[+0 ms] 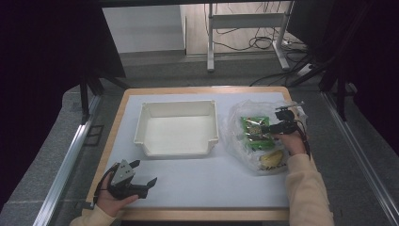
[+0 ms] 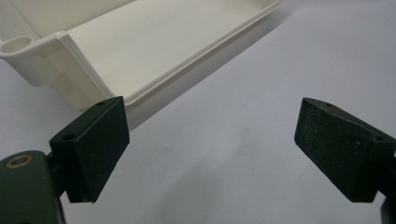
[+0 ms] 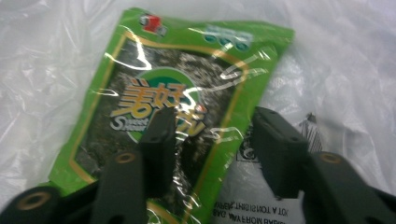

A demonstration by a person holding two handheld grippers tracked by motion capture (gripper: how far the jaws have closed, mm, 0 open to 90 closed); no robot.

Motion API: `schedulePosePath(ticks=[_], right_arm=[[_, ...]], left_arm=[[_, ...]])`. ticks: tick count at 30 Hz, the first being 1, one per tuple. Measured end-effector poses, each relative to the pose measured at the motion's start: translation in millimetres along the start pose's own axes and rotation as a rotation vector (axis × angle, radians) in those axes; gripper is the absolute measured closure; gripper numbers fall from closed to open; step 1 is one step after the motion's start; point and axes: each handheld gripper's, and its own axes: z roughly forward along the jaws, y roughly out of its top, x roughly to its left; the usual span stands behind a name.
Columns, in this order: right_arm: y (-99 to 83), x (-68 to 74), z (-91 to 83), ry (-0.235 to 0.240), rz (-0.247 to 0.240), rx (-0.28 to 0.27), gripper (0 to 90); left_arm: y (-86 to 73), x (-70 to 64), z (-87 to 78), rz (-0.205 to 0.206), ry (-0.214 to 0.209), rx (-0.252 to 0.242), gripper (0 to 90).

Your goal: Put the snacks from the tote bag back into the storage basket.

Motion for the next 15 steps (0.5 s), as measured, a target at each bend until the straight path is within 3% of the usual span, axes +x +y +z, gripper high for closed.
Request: schedulePosePath(ticks=[3,10,15], right_arm=[[-1.2,-3.1,1.3,-0.002,0.026,0.027,63.7],[-3.0,-10.2,-0.6,0.025,0.086,0.028,81.7],[-2.5,-6.9,-2.1,-0.003,0.077,0.027,87.4]], left_arm=[[0.0,0.1,0.0,0.0,0.0,0.001,10.3],[0.3,-0.4,-0.8,0.003,0.005,-0.003,10.3],[0.4,-0.7,-1.0,0.005,0.007,-0.003,10.3]])
